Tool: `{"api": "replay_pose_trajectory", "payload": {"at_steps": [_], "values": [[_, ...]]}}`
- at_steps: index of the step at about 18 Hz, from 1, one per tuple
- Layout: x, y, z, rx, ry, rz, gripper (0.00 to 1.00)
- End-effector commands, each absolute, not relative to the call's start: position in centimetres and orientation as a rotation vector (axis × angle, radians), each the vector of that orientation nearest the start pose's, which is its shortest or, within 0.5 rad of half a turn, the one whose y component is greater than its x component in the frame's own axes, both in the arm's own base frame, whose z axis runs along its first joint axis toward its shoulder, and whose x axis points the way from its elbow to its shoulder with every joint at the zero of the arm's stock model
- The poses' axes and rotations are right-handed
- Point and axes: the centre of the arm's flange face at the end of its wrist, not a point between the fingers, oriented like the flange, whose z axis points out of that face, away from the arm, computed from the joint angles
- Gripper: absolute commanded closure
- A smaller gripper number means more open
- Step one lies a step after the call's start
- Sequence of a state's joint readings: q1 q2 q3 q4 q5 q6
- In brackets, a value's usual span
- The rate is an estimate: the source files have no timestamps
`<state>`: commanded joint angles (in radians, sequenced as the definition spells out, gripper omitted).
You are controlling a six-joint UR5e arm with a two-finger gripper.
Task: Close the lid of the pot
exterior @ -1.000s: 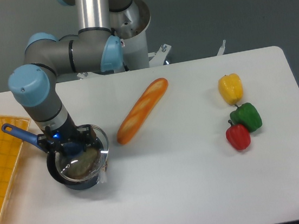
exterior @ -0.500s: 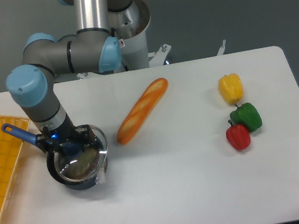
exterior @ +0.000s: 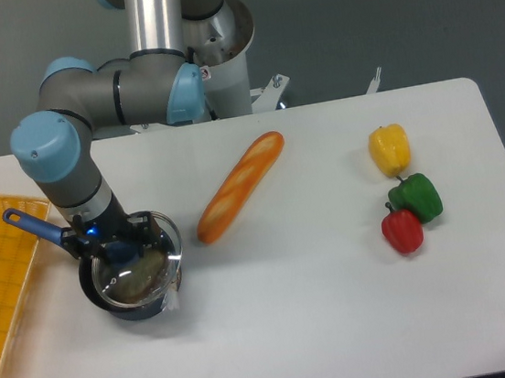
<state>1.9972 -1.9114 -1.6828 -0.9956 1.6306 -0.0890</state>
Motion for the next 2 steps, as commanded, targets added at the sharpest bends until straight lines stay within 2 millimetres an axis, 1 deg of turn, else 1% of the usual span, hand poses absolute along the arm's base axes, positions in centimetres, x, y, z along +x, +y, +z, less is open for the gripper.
{"api": "replay_pose_trajectory", "payload": {"at_steps": [2], "values": [[-13.48,60.42,30.51,-2.927,-0.777,0.123,0.36]]}}
